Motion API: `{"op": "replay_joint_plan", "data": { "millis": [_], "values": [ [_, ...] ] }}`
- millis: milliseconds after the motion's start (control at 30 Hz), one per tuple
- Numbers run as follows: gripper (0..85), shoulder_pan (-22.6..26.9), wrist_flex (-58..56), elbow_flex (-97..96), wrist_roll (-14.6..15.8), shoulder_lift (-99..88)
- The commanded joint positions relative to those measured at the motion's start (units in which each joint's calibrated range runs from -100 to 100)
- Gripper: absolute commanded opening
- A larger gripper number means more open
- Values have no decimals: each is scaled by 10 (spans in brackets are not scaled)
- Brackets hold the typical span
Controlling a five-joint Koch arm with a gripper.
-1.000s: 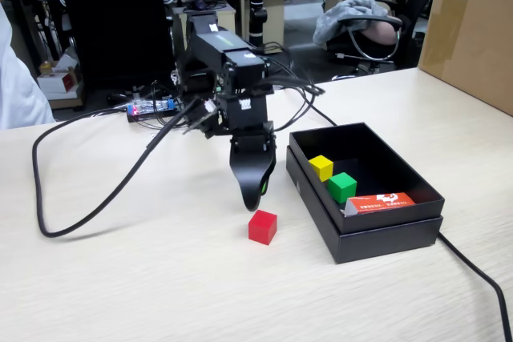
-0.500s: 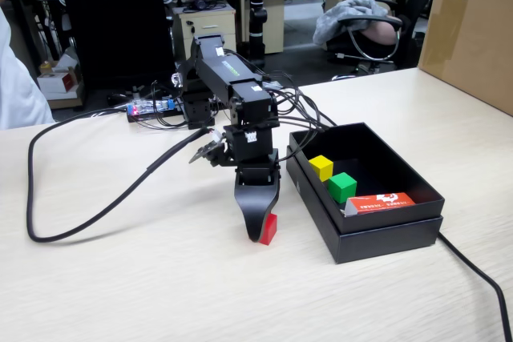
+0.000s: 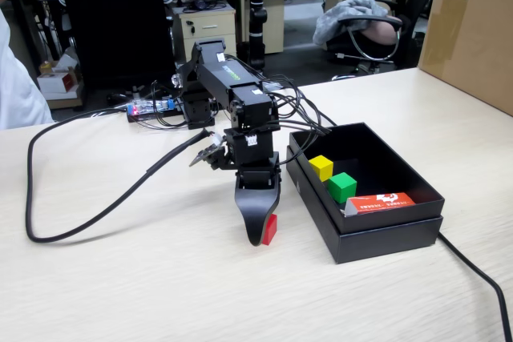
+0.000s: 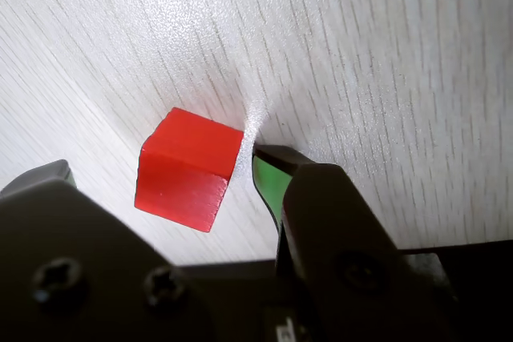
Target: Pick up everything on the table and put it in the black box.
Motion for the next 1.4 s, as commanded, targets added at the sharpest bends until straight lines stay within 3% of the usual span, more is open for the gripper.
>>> {"op": "replay_joint_plan", "data": {
  "millis": [0,100,200,333,500,733,1000,1367],
  "values": [
    [404,-1,-21,32,-4,-12],
    [400,-1,-29,31,-4,-11],
    [287,-2,-33,24,-10,-8],
    [253,-4,-32,22,-13,-8],
    [24,-6,-31,30,-21,-14],
    [24,-6,-31,10,-36,-113],
    [25,-6,-21,-119,-113,-371],
    [25,5,-21,-257,-174,-605]
  ]
}}
